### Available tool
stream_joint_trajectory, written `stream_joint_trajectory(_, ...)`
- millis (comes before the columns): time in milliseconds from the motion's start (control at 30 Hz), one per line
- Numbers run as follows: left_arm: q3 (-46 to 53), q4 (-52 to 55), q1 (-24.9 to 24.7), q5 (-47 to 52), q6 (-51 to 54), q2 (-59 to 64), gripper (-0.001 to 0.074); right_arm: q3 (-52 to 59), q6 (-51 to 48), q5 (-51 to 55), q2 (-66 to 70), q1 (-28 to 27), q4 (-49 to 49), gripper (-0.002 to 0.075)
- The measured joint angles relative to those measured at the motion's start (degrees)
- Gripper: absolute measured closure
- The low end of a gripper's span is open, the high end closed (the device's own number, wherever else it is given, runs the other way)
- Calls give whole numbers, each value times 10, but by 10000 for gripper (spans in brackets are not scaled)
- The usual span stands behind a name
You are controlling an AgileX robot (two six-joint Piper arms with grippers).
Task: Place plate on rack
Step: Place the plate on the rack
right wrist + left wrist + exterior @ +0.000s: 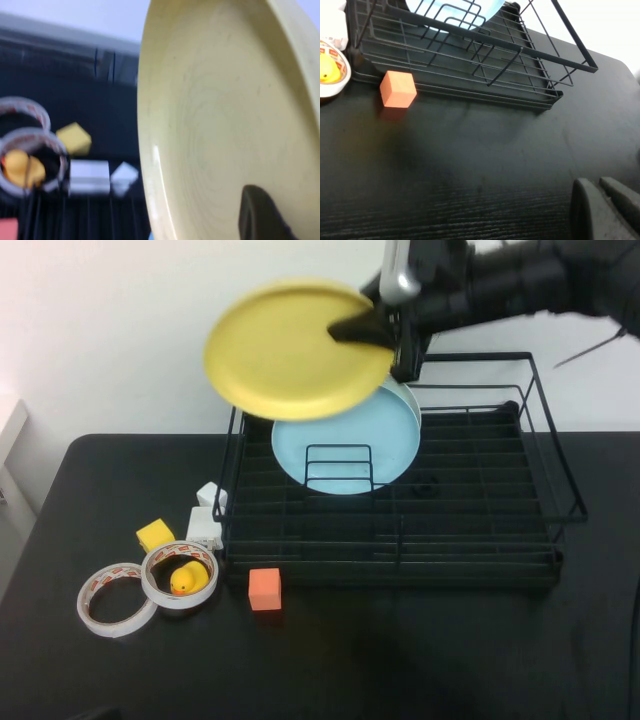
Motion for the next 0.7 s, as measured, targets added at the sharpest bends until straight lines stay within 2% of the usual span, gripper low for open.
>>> stream_joint_trajectory(267,0,0,0,0,-2,0,735,-1,6,-19,66,-28,-5,591)
stream_joint_trajectory(433,1,0,0,0,-2,0,735,-1,6,-45,75,-30,-3,591)
stream_joint_trajectory(700,1,0,0,17,-2,0,735,-2,7,-26,86,-30,-14,591)
